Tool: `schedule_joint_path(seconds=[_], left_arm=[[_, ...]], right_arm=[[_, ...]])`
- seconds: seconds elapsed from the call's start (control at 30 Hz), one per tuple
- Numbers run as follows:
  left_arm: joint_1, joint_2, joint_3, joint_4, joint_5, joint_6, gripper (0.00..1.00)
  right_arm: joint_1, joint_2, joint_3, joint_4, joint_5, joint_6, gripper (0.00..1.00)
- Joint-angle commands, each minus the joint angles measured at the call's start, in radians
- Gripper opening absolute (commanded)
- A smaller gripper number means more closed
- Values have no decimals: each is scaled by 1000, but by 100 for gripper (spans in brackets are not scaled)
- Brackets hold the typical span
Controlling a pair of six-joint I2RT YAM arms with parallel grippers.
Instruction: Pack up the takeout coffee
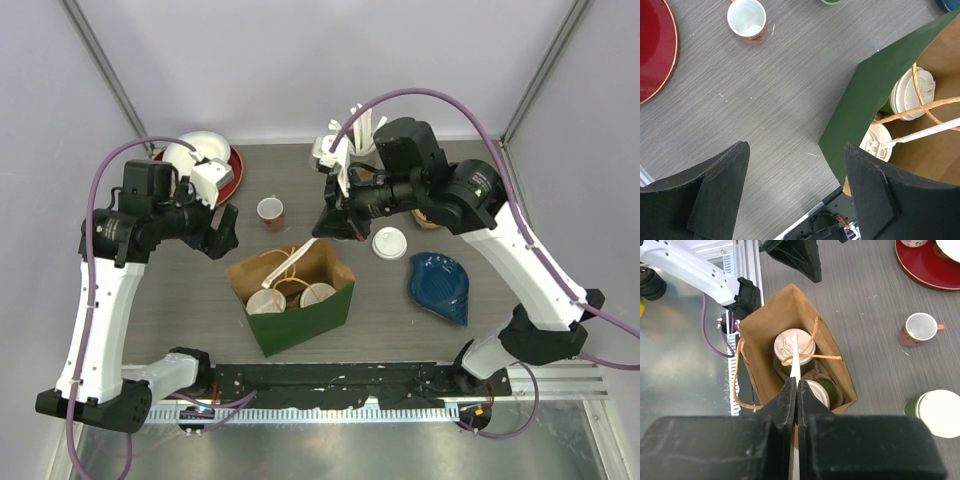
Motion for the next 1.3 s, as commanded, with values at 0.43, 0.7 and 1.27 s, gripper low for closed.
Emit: schedule_joint_path(seconds=[0.43,0.7,1.27], left_arm=[[9,-1,-9,39,16,2,80],[8,6,-9,44,22,2,80],[8,0,-21,42,27,10,80]], right_arm=[[210,344,359,-200,257,-93,1],[268,390,350,-177,272,-106,9],[262,193,203,211,424,1,67]])
